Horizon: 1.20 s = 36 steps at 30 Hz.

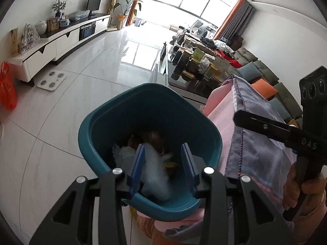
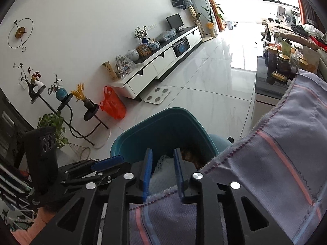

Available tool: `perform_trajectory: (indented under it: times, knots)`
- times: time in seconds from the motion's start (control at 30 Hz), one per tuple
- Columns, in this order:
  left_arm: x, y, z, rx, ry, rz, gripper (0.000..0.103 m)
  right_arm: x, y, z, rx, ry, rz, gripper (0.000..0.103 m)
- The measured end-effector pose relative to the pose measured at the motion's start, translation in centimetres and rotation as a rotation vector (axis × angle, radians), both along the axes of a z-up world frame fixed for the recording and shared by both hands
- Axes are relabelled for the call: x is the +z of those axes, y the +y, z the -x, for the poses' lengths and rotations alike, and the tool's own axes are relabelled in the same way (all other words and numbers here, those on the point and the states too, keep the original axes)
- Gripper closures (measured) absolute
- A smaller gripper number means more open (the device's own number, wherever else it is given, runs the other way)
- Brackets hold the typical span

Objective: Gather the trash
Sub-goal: 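Open both grippers to drop the foam net and peel into the bin, then move both grippers back to the white dotted paper cup on the bed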

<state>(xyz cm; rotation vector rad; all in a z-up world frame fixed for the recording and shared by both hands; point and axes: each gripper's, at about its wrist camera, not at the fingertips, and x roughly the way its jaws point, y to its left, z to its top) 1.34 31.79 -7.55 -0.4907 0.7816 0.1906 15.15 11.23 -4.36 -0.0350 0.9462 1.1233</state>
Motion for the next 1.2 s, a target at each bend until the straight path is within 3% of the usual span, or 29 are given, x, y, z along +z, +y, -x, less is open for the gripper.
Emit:
perform_trajectory:
  times: [0.1, 0.2, 0.53, 0.83, 1.03, 1.2]
  knots:
    - [0.7, -0.6, 0.5, -0.012, -0.036, -0.014, 0.064, 0.4, -1.7, 0.0, -0.003, -0.001, -0.014, 0.073]
    - [2.0, -2.3, 0.9, -0.050, -0.089, -0.048, 0.055, 1.0, -4.0, 0.0, -0.014, -0.010, -0.035, 0.062]
    - [5.6, -12.8, -0.7, -0.339, -0.228, -0.111, 0.043, 3.9, -16.8, -0.3, -0.179, -0.116, -0.060, 0.054]
    - [5.7, -21.6, -6.0, -0.521, -0.210, -0.098, 0.043, 4.8, -30.6, -3.8, -0.556, -0.212, 0.005, 0.050]
    - [5.5, -25.9, -9.4, -0.588, -0.180, -0.103, 0.043, 3.8, -36.0, -6.9, -0.754, -0.203, 0.021, 0.050]
    - [5.2, -28.7, -12.1, -0.630, -0.157, -0.103, 0.043, 2.4, -37.1, -9.5, -0.778, -0.148, 0.025, 0.051]
